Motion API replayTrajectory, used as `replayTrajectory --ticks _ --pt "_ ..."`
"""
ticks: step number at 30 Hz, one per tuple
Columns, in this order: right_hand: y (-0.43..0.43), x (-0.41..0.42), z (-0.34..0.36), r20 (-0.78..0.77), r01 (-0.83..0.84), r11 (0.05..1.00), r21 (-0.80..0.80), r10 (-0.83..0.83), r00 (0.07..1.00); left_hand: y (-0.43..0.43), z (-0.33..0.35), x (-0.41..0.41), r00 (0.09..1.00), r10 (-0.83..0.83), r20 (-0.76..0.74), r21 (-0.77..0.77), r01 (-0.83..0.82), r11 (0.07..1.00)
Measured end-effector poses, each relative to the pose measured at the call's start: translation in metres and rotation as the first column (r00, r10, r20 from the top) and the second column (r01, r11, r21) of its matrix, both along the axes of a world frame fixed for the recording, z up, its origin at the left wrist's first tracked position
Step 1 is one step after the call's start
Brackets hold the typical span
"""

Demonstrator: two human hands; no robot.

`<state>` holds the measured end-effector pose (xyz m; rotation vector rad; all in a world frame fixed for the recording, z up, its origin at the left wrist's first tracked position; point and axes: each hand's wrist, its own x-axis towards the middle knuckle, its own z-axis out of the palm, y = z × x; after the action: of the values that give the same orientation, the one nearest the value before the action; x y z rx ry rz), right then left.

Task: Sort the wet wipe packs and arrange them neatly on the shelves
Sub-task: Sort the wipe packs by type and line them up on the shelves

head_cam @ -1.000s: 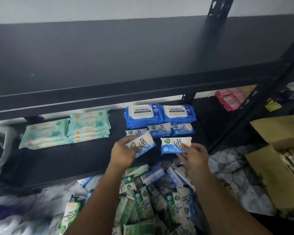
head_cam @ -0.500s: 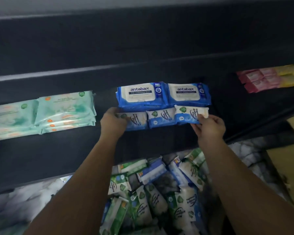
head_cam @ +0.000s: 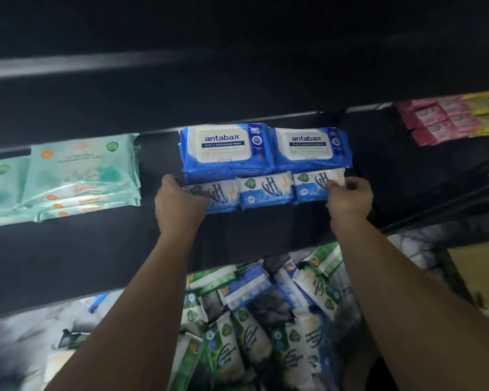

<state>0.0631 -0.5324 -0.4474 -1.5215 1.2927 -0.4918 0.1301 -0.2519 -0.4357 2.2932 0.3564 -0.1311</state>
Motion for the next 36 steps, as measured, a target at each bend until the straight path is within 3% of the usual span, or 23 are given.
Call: replayTrajectory --ticks 5,11,17,23,28,31,34,36 --pt "-0.003 -0.003 -0.004 -0.192 -0.038 0.996 -0.079 0.022 0.981 0.001 -0.001 -0.004 1.0 -0.024 0.019 -0.029 0.025 0.999" --pt "0.01 -0.025 0.004 -0.189 -0.01 0.993 -0.117 -0.012 0.982 0.016 0.01 -0.031 0.965 0.112 0.235 -0.018 -0.111 0.994" --pt "0.047 -0.079 0.022 -0.124 -0.09 0.996 0.0 0.089 0.988 0.04 0.012 -0.084 0.926 0.021 0.376 -0.109 0.022 0.994" --pt "0.068 -0.161 0.028 -0.113 -0.111 0.984 0.136 0.127 0.985 0.046 0.019 -0.144 0.967 -0.149 0.205 -0.121 0.176 0.977" --pt "0.093 -0.228 0.071 -0.12 -0.181 0.956 0.229 0.212 0.97 0.06 0.026 -0.187 0.968 -0.233 0.089 -0.069 0.239 0.969" --pt "0.097 -0.253 0.069 -0.136 -0.214 0.95 0.229 0.249 0.959 0.067 0.022 -0.205 0.937 -0.341 -0.082 -0.032 0.339 0.94" --pt "0.097 -0.258 0.056 -0.132 -0.134 0.933 0.333 0.187 0.973 0.065 0.013 -0.218 0.896 -0.429 -0.112 0.037 0.435 0.899" --pt "0.089 -0.259 0.053 -0.136 -0.147 0.944 0.296 0.194 0.972 0.057 0.014 -0.219 0.858 -0.484 -0.171 0.068 0.5 0.863"
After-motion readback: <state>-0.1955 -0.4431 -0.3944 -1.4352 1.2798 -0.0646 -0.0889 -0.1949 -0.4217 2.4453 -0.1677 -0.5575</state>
